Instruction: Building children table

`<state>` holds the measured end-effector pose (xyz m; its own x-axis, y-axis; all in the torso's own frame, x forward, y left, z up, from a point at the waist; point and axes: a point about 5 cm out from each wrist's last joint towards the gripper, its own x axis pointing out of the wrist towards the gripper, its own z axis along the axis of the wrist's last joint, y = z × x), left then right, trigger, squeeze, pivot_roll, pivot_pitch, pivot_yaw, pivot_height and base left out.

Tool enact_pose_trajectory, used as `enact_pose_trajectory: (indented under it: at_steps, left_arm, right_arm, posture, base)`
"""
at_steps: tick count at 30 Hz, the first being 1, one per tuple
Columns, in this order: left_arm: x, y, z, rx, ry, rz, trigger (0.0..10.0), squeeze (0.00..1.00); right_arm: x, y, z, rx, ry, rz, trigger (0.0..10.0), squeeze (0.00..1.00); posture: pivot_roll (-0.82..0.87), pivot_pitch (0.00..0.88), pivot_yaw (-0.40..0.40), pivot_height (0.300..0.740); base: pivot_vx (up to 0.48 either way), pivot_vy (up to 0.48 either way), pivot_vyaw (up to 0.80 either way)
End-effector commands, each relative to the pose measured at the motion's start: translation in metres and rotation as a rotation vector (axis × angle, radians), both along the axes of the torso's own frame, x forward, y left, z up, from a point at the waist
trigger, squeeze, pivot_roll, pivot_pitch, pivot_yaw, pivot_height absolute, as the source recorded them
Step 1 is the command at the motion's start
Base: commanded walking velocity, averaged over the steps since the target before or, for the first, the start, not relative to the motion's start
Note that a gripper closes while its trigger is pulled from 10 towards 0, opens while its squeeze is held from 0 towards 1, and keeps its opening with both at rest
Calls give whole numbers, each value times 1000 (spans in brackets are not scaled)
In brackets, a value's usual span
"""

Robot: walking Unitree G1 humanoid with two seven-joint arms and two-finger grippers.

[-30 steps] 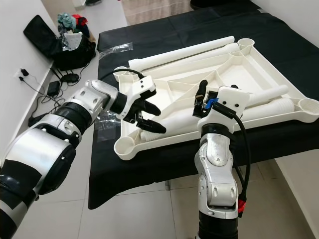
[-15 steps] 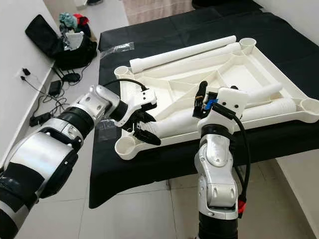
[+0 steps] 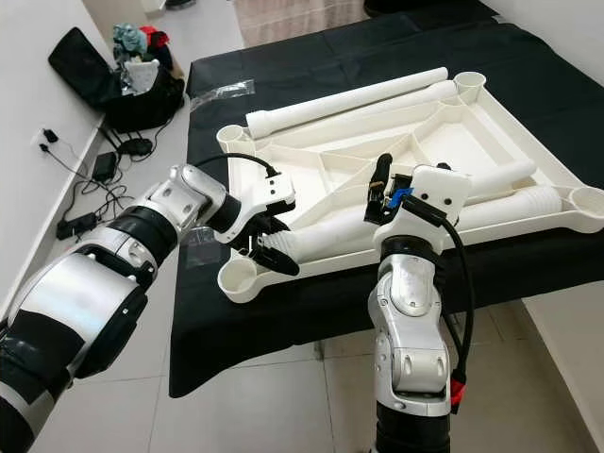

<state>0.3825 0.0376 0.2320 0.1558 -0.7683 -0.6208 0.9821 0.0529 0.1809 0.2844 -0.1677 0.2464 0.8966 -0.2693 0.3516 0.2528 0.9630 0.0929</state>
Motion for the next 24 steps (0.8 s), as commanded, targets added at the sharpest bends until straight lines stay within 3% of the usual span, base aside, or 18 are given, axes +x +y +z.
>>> enact_pose_trajectory:
  at_steps: [1,9,19,24]
  left_arm:
    - [1,13,-12,45,23,31,0,0]
    - [11,21,9,-68,-110,121,0,0]
    - [19,34,16,-102,-225,226,0,0]
    - [25,40,20,-130,-326,312,0,0]
  right_arm:
    - [-1,2,-1,14,1,16,10000,0]
    - [2,7,7,35,-46,58,10000,0]
    - [2,17,34,77,-165,158,10000,0]
    - [3,22,47,97,-216,216,10000,0]
  posture:
    - [82,180,164,740]
    - [83,166,158,740]
    - [83,156,150,740]
    - [80,152,145,740]
  base:
    - [0,0,0]
    - [0,0,0]
    - [0,0,0]
    - [0,0,0]
